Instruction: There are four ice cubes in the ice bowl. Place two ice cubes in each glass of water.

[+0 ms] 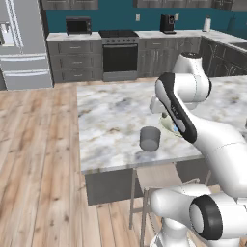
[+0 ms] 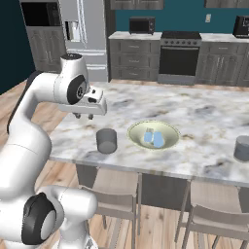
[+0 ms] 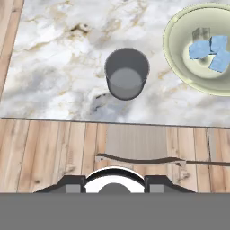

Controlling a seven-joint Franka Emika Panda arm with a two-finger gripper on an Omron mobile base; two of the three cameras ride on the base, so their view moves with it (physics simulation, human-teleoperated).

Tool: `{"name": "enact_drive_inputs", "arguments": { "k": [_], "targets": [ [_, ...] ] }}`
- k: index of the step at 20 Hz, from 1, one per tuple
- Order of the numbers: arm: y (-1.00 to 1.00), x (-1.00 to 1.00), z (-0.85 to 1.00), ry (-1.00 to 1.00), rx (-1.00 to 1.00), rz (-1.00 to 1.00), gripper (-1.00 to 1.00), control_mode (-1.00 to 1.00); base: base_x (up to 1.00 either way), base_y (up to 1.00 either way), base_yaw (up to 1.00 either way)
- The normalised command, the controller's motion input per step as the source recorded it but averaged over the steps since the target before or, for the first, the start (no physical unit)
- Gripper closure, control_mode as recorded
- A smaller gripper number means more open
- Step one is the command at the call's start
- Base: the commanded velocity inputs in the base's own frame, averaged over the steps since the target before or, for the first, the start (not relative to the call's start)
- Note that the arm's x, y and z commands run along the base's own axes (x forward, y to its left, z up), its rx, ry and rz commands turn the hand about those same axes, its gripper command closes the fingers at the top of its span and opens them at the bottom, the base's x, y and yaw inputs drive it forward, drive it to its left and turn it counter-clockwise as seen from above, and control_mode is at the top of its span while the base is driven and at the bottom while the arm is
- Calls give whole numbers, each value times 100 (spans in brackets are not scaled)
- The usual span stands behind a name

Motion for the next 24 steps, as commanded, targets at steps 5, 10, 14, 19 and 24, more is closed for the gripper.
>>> {"name": "enact_drive_inputs", "arguments": {
  "k": [5,10,14,19,24],
  "targets": [
    [0,-12,9,-5,0,0,-100,-100,0,0,0],
    [0,-14,40,-18,-2,-1,-100,-100,0,0,0],
    [-4,-3,13,-5,0,-1,-100,-100,0,0,0],
    [0,0,0,0,0,0,-100,-100,0,0,0],
    [-1,0,0,0,0,0,-100,100,-4,-5,0]
  ]
}}
